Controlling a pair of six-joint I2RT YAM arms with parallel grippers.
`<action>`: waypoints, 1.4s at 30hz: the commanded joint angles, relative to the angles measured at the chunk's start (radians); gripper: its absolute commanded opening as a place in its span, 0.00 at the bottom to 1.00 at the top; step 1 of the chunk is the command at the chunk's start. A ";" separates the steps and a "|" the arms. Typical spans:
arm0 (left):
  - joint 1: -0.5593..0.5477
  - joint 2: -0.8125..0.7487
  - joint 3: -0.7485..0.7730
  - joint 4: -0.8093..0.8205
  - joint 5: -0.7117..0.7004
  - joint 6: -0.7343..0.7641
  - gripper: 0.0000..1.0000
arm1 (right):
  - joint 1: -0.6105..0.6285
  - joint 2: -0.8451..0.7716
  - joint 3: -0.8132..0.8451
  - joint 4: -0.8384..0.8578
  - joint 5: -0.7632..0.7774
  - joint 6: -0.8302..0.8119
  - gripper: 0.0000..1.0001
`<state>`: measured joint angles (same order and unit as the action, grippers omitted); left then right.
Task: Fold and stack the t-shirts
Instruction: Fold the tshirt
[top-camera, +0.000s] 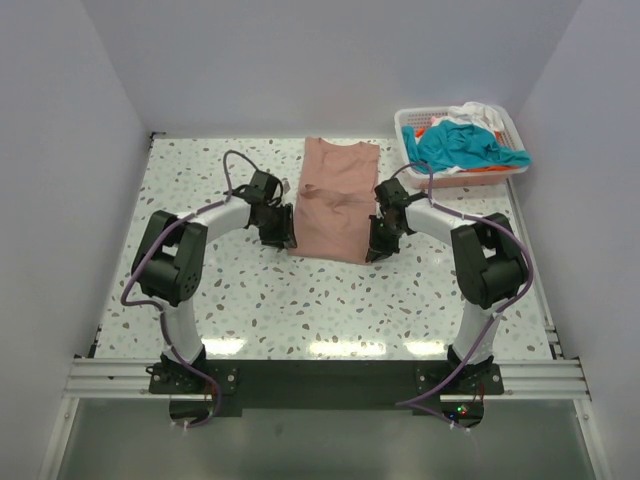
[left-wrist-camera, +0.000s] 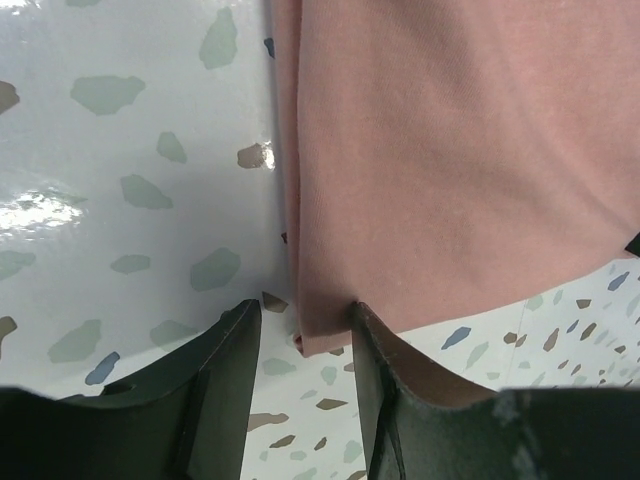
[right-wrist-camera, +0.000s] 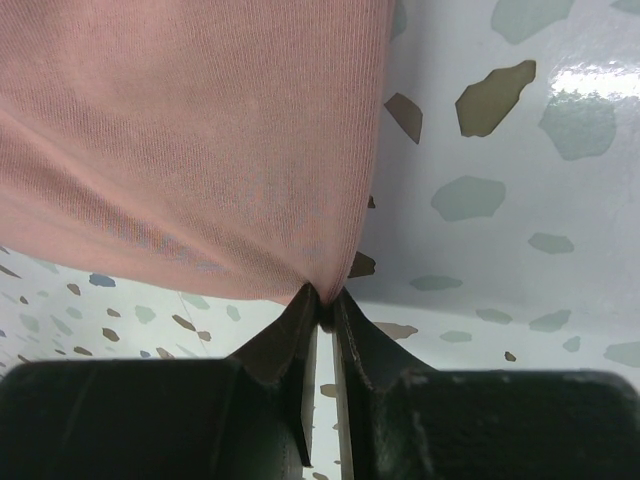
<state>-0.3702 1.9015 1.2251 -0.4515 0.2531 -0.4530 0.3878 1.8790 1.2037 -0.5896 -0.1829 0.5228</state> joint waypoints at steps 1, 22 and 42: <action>-0.016 -0.036 0.013 -0.018 -0.006 -0.007 0.46 | 0.002 0.009 -0.015 -0.022 0.000 -0.015 0.13; -0.047 -0.035 -0.062 0.022 0.009 -0.058 0.21 | 0.002 0.008 0.003 -0.036 0.002 -0.043 0.04; -0.042 -0.332 0.031 -0.068 -0.014 -0.058 0.00 | 0.002 -0.202 0.194 -0.263 0.046 -0.102 0.00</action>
<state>-0.4091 1.6482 1.2201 -0.4660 0.2470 -0.5125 0.3878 1.7443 1.3495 -0.7715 -0.1562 0.4454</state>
